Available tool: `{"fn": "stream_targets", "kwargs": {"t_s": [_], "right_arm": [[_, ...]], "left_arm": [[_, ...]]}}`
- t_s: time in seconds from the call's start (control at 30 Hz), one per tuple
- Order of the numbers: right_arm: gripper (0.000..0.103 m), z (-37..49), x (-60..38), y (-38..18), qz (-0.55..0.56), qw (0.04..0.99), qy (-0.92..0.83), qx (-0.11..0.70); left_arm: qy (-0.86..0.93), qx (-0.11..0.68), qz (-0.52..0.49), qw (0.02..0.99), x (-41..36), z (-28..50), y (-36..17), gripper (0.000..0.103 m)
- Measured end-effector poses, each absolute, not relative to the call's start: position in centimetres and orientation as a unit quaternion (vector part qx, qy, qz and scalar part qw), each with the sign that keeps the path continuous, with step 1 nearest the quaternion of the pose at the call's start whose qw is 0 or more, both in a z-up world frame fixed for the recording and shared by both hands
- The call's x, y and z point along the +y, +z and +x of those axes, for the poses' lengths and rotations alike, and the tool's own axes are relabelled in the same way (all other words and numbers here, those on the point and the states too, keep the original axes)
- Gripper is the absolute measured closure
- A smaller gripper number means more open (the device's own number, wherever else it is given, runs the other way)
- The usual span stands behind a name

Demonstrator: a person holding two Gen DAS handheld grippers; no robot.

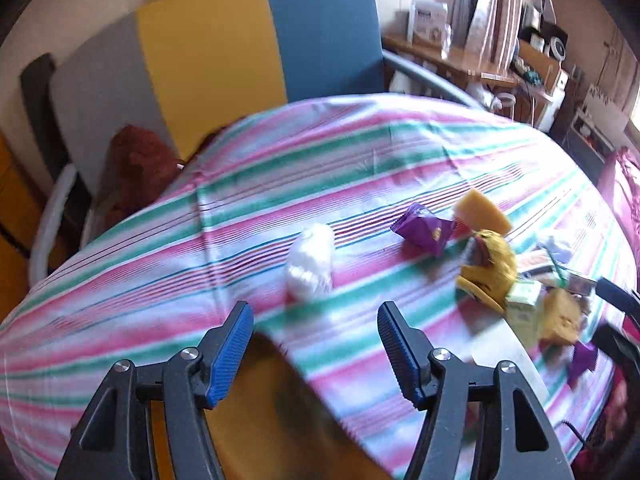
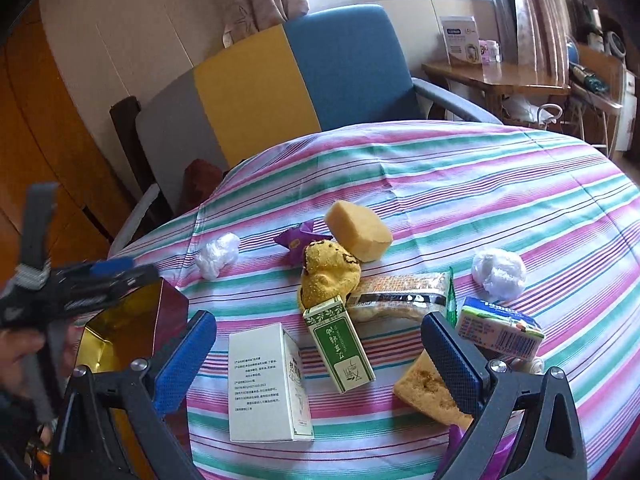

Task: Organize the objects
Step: 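Move the left tool from the gold tray toward the white tissue ball, then grasp the white tissue ball with the left tool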

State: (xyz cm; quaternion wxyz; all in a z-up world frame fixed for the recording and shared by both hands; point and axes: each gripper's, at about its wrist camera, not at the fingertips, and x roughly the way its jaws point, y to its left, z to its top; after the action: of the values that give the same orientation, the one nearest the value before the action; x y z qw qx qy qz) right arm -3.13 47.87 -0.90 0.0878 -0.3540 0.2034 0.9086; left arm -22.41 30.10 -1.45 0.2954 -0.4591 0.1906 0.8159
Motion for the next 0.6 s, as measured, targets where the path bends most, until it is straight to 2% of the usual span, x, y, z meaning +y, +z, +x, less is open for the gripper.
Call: {"fn": "stream_targets", "kwargs": {"t_s": [0.07, 0.23, 0.27, 0.33, 0.37, 0.6], "right_arm": [[0.000, -3.2, 47.7, -0.9, -0.357, 0.081, 0.908, 0.202], [0.000, -3.4, 47.4, -1.1, -0.361, 0.068, 0.907, 0.204], [0.000, -3.5, 47.4, -1.1, -0.362, 0.065, 0.907, 0.205], [0.000, -3.6, 47.4, -1.2, -0.364, 0.063, 0.906, 0.205], [0.000, -3.7, 47.4, -1.3, -0.366, 0.062, 0.906, 0.204], [0.002, -3.9, 47.4, -1.4, -0.369, 0.062, 0.905, 0.201]], "left_arm": [[0.808, 0.196, -0.474, 0.289, 31.4, -24.0, -2.8, 0.043], [0.792, 0.205, -0.503, 0.279, 33.9, -27.0, -5.8, 0.044], [0.789, 0.211, -0.507, 0.276, 34.3, -27.4, -6.3, 0.047], [0.787, 0.223, -0.513, 0.259, 34.9, -28.2, -7.5, 0.065], [0.785, 0.224, -0.519, 0.253, 35.1, -28.5, -8.0, 0.067], [0.810, 0.151, -0.484, 0.294, 31.9, -24.6, -4.3, 0.068]]}}
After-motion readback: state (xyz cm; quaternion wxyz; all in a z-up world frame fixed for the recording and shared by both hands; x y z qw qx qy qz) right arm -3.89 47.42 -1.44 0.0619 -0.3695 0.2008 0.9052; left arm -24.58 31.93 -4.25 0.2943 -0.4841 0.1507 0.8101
